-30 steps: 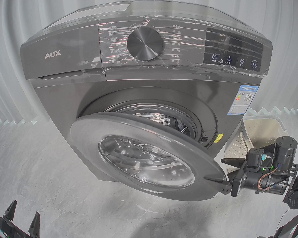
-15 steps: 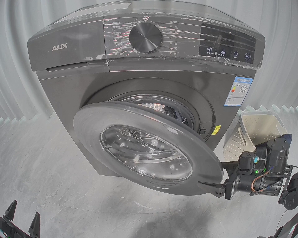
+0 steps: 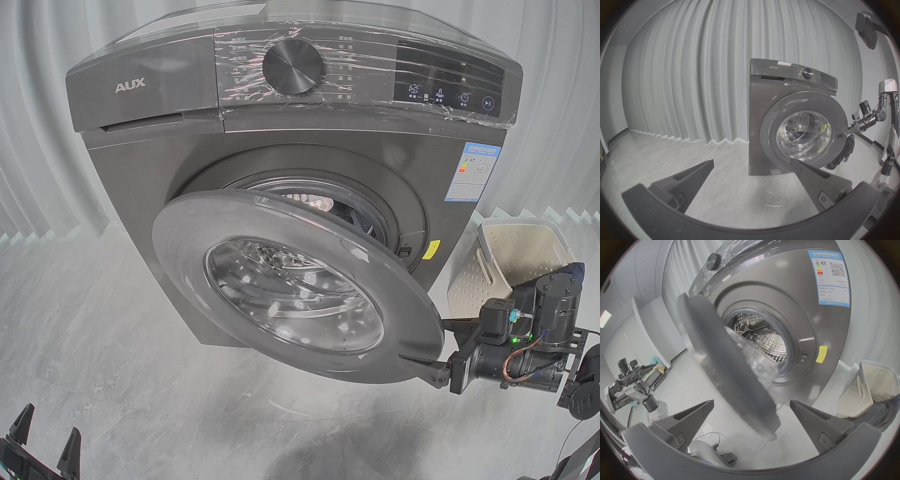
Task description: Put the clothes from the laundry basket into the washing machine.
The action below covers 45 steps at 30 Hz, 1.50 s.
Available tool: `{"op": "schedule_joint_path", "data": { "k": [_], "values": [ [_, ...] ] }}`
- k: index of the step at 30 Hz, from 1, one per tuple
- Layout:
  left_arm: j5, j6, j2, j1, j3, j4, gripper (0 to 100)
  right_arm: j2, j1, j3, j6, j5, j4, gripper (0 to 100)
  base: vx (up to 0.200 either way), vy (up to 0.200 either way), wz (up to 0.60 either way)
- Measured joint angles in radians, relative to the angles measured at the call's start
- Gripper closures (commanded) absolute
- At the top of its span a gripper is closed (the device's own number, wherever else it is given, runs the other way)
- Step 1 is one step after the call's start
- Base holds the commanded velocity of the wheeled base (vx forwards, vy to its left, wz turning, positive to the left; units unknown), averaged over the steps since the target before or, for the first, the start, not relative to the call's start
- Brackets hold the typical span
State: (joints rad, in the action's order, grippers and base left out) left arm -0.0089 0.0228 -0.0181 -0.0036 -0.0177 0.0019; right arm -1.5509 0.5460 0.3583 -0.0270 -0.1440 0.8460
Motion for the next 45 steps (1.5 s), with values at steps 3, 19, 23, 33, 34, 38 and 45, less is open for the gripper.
{"op": "schedule_joint_path", "data": {
  "k": [3,19,23,33,34,38,45],
  "values": [
    [0.000,0.000,0.000,0.001,0.000,0.000,0,-0.009,0.014,-0.001,-0.003,-0.001,0.000,0,0.000,0.000,0.00],
    [0.000,0.000,0.000,0.001,0.000,0.000,0,0.076,0.060,-0.063,-0.017,-0.009,-0.001,0,0.000,0.000,0.00],
    [0.000,0.000,0.000,0.001,0.000,0.000,0,0.126,0.054,-0.059,-0.026,-0.015,0.000,0,0.000,0.000,0.00],
    [0.000,0.000,0.000,0.000,0.000,0.000,0,0.218,-0.051,0.014,-0.067,-0.139,-0.009,0,0.000,0.000,0.00],
    [0.000,0.000,0.000,0.000,0.000,0.000,0,0.222,-0.060,0.025,-0.084,-0.141,-0.010,0,0.000,0.000,0.00],
    [0.000,0.000,0.000,0.001,0.000,0.000,0,0.223,-0.096,0.041,-0.107,-0.126,-0.013,0,0.000,0.000,0.00],
    [0.000,0.000,0.000,0.000,0.000,0.000,0,0.113,-0.155,0.021,-0.051,-0.048,0.013,0,0.000,0.000,0.00]
  ]
}}
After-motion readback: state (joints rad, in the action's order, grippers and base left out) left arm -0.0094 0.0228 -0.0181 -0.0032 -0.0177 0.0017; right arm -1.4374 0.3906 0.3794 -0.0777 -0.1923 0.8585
